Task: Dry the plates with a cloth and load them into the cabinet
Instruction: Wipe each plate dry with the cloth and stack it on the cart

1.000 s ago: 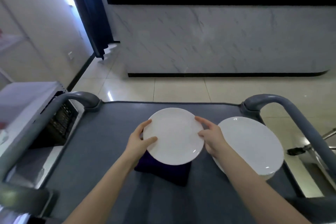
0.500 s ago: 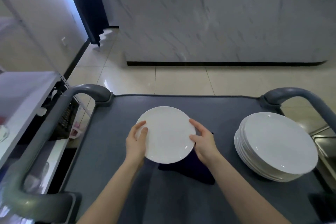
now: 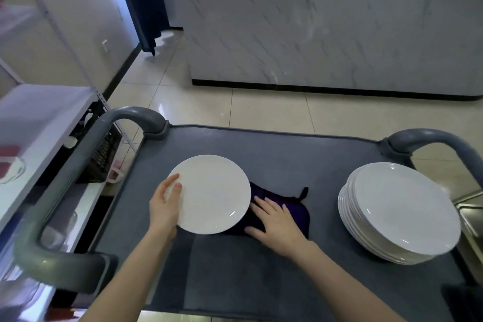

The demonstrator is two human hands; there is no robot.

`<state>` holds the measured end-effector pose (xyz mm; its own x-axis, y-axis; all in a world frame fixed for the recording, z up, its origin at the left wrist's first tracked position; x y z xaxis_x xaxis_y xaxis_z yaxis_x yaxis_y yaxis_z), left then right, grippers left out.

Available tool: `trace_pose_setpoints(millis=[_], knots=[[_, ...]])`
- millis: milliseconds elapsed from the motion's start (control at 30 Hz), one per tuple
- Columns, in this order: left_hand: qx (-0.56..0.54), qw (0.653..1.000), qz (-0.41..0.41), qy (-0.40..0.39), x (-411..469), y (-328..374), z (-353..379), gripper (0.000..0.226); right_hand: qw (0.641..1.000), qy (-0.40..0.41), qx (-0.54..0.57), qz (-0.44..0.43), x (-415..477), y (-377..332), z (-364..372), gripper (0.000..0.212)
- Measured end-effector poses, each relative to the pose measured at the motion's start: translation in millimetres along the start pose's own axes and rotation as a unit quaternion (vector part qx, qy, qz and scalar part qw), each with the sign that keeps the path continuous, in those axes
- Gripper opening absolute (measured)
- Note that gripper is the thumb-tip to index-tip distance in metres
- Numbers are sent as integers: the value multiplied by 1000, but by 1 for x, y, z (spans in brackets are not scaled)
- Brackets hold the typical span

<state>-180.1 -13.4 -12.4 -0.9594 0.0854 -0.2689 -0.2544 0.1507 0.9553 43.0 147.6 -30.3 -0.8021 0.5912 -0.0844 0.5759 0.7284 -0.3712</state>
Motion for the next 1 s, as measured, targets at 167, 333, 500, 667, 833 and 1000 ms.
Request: trace_pose_setpoints(millis=[167,333,500,667,833,1000], knots=[[-11,1000,-5,19,-8,-4,-8,19,994,-9,-100,-47,-7,7,17,62],[-24,999,-15,19,-15,-2,-5,19,956,143,215,142,1,34,-27,28],[-38,999,-16,-2,-27,11,13,19,857,294,366,211,4,63,-106,24],[-43,998,-5,-33,-52,28,45,18,926,210,314,16,0,3,-134,44],[-71,996,-14,-56,-69,42,73,23,990,78,52,-110,-18,-32,-81,58],[-50,991,-31,-122,-89,40,87,32,981,69,93,-158,-19,-62,-69,55]])
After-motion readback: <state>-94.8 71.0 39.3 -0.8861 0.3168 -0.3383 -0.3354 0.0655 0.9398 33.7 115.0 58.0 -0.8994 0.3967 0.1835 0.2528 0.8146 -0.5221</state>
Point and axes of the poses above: each hand's wrist, its own x-axis towards the middle knuckle, its own z-axis out of the palm, y = z × x, the point moved 8 cm from there along x, towards the middle knuckle, and after that the axes turned 15 degrees about y, right-handed, at the moved point
